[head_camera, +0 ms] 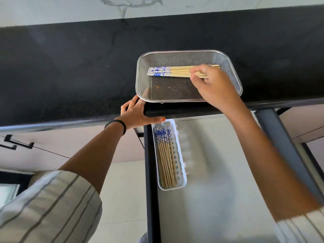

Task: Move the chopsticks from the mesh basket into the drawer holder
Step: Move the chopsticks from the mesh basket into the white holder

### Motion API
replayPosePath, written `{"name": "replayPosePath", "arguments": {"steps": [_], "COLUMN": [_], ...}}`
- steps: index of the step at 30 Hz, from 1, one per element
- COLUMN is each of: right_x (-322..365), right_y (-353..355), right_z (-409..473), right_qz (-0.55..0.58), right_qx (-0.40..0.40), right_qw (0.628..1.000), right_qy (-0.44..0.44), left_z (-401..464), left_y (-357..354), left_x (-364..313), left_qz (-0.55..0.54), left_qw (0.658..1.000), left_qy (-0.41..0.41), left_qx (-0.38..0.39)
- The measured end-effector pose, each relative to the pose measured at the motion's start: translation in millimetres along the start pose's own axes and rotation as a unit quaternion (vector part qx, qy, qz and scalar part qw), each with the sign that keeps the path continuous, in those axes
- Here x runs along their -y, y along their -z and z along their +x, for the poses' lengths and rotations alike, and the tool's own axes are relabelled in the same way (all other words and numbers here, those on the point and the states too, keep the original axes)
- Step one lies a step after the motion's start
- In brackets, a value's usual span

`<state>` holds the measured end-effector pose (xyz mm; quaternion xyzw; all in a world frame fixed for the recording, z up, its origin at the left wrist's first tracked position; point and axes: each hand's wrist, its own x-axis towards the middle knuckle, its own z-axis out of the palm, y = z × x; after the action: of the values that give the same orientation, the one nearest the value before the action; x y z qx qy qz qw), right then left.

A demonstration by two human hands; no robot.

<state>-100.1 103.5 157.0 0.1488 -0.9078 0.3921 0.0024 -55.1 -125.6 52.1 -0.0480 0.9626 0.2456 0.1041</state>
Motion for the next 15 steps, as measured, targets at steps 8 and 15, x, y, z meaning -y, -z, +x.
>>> {"name": "replayPosePath", "arguments": {"steps": [8,15], "right_x": [-45,-47], "right_y": [-37,-46], "right_z": [81,82], "right_qz": [-0.317,-0.321], "right_qx": [0.203,0.071], "right_qw": [0.927,0.943], "right_qy": [-0.011,0.057], "left_z": [-1,-2], "left_y": [1,1], "left_x": [-2,-2], "left_qz": [0.0,0.004], "left_qw": [1.0,1.0], "left_qy": [0.004,-0.006], "left_qx": [0.005,-0.007]}}
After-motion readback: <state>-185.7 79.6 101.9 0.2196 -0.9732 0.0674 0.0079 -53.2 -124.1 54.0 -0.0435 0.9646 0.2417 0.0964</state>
